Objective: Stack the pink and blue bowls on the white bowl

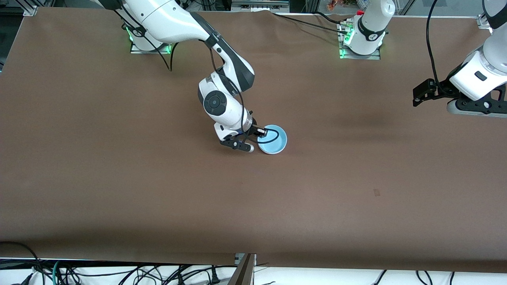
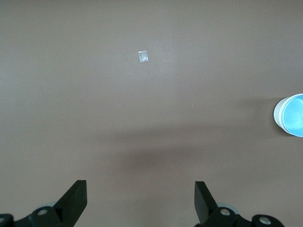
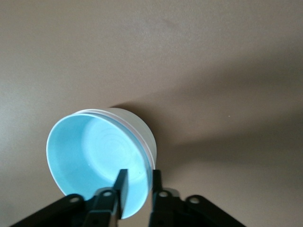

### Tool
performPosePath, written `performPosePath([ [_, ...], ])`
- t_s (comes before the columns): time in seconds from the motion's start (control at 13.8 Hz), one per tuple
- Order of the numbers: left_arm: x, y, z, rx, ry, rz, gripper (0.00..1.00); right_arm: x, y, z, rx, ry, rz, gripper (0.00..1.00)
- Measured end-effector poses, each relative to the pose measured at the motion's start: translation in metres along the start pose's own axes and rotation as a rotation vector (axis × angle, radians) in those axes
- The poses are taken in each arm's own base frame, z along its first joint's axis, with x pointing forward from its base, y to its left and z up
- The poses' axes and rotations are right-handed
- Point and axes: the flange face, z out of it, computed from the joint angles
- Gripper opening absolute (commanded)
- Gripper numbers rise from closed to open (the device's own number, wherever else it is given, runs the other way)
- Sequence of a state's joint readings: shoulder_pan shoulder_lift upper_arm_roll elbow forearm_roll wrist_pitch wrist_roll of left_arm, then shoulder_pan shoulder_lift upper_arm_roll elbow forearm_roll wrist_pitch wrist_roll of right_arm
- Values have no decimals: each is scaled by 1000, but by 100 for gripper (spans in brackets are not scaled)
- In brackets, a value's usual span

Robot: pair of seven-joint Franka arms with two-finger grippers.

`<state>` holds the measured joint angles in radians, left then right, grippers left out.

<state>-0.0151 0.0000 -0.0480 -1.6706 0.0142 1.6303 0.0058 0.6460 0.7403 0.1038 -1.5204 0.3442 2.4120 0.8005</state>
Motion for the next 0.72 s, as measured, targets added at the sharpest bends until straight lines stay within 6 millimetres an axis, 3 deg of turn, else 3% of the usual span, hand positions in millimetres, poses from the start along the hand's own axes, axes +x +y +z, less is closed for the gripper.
performPosePath([
  [0.22,0,0,0,0,0,0,100,13,-9,-23,-1,-3,2,100],
  [0.43,0,0,0,0,0,0,100,43,-8,-71,-86,-25,-31,100],
  [0.72,0,0,0,0,0,0,100,85,18,-127,-172,1,-216,100],
])
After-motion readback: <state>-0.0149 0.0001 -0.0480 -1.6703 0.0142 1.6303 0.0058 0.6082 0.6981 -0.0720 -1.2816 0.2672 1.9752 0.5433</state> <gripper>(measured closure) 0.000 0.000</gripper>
